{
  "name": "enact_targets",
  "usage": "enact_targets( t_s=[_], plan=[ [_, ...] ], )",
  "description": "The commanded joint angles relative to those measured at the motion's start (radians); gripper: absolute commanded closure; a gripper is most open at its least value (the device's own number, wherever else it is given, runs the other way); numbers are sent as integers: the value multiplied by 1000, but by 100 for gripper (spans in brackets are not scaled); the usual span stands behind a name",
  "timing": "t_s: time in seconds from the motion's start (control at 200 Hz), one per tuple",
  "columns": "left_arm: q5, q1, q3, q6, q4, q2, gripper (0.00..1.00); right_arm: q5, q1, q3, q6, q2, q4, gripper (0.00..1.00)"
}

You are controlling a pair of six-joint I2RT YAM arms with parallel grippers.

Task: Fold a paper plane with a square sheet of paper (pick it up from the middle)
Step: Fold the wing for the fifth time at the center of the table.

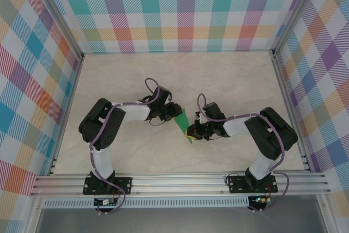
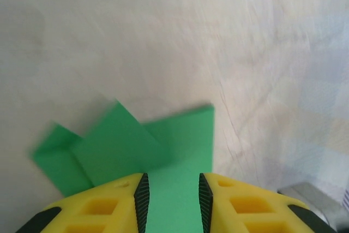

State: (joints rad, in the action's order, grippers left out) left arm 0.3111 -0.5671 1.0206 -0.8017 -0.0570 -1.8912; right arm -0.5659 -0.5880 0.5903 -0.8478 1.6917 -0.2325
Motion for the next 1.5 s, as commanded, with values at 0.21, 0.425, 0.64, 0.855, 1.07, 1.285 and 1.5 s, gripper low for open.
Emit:
enact_targets(
  t_s=[0.21, 0.425, 0.64, 0.855, 1.07, 1.285, 1.5],
  plan=[
    [-26, 97, 83, 71, 100, 13, 64, -19, -4, -18, 16, 17, 125, 99],
    [-74, 69, 78, 64, 213, 162, 57, -43, -4, -36, -25, -64, 50, 92],
    [-228, -51, 74, 27, 390, 269, 41, 123, 7, 12, 51, -267, 282, 79],
    [-386, -200, 144, -56, 550, 198, 33, 248, 60, 13, 91, -349, 407, 72],
    [-404, -243, 203, -86, 582, 106, 31, 220, 63, 19, 111, -329, 399, 68],
    [-367, -243, 228, -85, 564, 65, 31, 195, 63, 14, 120, -317, 377, 64],
    [-345, -243, 228, -82, 538, 53, 32, 168, 63, 20, 136, -300, 367, 65]
  ],
)
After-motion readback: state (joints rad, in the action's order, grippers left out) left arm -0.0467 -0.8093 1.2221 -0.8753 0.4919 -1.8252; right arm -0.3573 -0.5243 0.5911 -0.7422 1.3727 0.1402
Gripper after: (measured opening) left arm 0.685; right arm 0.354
